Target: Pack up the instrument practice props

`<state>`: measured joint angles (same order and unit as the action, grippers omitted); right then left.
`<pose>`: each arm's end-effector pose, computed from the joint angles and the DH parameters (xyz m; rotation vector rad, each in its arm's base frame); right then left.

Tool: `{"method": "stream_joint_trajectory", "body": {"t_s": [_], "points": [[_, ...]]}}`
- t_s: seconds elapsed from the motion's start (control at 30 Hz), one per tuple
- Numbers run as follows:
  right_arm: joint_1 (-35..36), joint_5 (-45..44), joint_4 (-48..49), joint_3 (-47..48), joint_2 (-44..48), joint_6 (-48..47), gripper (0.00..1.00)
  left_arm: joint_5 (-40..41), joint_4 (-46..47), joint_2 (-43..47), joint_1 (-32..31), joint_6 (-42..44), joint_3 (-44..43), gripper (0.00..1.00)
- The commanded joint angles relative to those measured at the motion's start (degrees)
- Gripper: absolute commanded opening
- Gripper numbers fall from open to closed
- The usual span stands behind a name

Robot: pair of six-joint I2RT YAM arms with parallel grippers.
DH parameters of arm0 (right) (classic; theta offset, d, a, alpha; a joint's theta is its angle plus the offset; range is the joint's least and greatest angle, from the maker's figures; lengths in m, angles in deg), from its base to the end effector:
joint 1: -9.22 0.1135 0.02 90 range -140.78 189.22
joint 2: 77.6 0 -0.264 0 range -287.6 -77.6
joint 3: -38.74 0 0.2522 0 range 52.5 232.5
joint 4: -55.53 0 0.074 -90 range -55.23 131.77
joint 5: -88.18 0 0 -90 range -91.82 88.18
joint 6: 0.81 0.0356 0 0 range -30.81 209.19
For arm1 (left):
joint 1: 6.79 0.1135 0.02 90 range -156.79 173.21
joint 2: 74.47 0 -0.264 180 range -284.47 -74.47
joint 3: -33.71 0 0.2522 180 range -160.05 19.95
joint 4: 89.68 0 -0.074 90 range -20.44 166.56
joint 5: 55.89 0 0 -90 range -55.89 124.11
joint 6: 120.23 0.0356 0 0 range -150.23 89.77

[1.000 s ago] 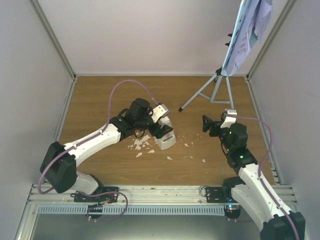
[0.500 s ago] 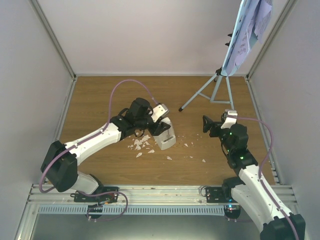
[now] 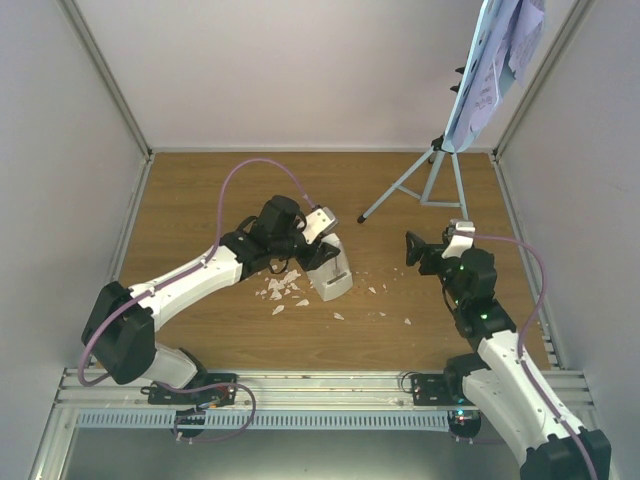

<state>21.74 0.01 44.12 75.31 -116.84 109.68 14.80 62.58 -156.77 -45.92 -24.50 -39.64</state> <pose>0.1694 0.0388 0.2421 0.1049 1.8352 0.4355 0.2408 -0.2111 0.2716 1.0358 2.0058 -0.6910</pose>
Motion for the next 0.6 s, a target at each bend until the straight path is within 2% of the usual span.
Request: {"method": "stream_joint_trajectory", "body": {"t_s": [0.0, 0.3, 0.57], "points": [[-0.59, -0.31, -0.59, -0.3, 1.07, 0.77, 1.0, 4.86, 2.88, 1.85, -0.24, -1.83, -0.11, 0.38], [-0.61, 1.18, -0.76, -0.48, 1.44, 0.72, 1.0, 17.79, 6.78, 5.98, -0.16, -12.97, 1.27, 0.36], [-0.63, 3.6, -0.91, -1.48, 0.05, -0.2, 0.99, 28.71, 10.98, 3.3, -4.28, -18.38, 0.51, 0.34]]}}
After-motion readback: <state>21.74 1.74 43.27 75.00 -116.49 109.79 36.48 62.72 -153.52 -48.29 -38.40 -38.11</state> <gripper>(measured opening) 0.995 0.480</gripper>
